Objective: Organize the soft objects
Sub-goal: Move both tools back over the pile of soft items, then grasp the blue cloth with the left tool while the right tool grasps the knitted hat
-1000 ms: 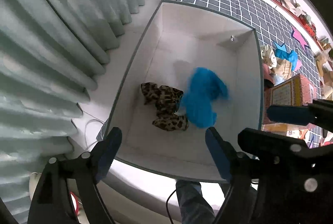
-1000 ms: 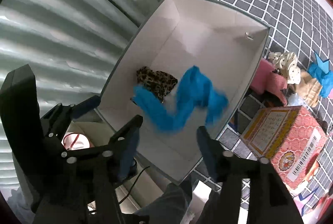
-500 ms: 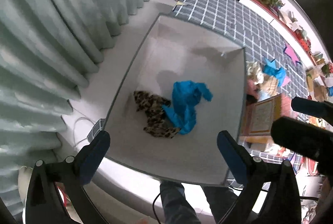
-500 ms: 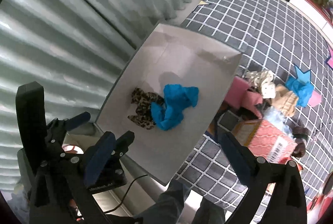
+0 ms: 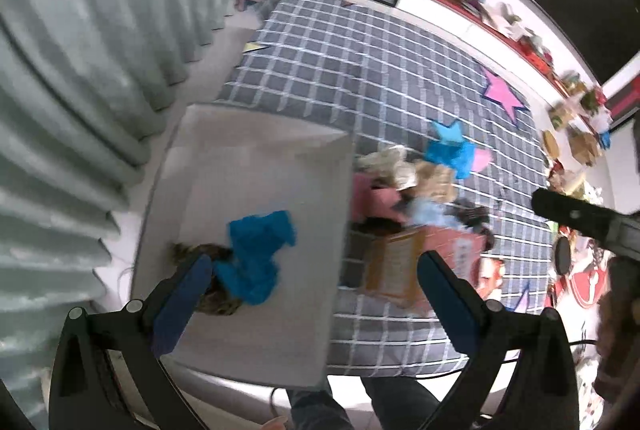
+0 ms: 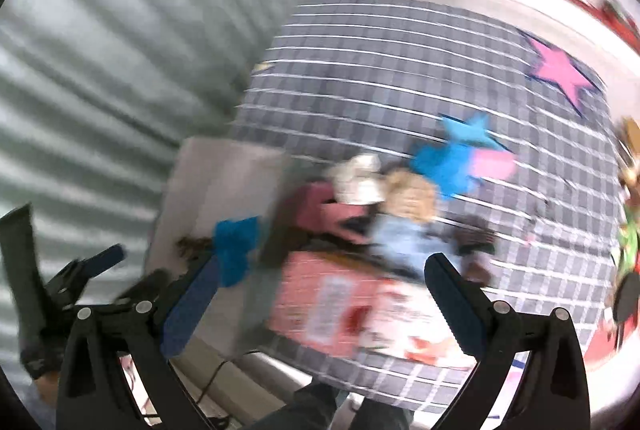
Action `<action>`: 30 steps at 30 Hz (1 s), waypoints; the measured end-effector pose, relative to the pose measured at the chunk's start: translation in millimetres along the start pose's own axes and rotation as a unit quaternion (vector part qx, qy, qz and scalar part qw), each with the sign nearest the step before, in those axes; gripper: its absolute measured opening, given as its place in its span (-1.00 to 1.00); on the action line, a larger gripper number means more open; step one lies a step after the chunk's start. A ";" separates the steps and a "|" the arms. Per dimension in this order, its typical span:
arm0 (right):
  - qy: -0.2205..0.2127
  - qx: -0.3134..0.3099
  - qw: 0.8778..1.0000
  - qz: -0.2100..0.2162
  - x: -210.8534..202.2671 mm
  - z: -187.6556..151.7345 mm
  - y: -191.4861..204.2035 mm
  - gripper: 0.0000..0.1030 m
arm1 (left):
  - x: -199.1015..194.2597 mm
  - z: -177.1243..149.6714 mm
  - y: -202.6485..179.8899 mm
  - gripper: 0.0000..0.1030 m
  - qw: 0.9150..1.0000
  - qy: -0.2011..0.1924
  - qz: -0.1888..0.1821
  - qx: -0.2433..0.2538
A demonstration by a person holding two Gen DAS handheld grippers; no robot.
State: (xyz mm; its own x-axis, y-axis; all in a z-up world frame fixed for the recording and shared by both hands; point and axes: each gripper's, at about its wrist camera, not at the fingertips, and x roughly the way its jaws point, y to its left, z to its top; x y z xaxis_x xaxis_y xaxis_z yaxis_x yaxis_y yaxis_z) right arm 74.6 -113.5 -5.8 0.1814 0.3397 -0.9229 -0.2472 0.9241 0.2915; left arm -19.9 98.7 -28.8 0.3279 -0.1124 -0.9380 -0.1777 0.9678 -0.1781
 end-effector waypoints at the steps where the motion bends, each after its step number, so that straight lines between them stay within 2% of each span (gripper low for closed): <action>1: 0.002 0.018 1.000 -0.007 2.3 0.7 -17.1 0.98 | 1.2 3.8 -7.8 0.99 1.000 0.003 -0.003 0.005; 6: 0.031 0.107 0.993 -0.048 24.2 -7.8 -106.0 0.98 | 17.4 25.3 -56.7 0.99 0.999 0.019 -0.015 0.039; 12: 0.073 0.164 0.982 -0.058 62.0 -20.3 -165.1 0.98 | 54.5 55.6 -120.4 0.99 0.996 0.049 -0.011 0.068; 18: 0.113 0.168 0.978 -0.047 111.5 -16.2 -177.8 0.98 | 108.7 82.9 -172.5 0.99 0.991 0.089 0.017 0.100; 27: 0.158 0.169 0.972 -0.034 167.8 -12.4 -186.9 0.98 | 199.2 104.4 -214.4 0.99 0.978 0.146 0.070 0.135; 29: 0.160 0.167 0.973 -0.024 169.2 -15.0 -188.2 0.88 | 214.4 107.0 -219.5 0.99 0.975 0.155 0.078 0.141; 30: 0.159 0.167 0.973 -0.012 169.2 -16.0 -190.0 0.67 | 220.7 108.0 -222.1 0.99 0.974 0.158 0.081 0.144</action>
State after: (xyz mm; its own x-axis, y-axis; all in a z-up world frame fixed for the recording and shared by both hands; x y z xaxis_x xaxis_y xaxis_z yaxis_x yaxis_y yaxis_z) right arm 137.0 -234.3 -221.4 -0.1336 0.2954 -0.9460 0.0871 0.9544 0.2857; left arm 192.1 -116.7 -164.2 0.0077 0.0270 -0.9996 0.0798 0.9964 0.0275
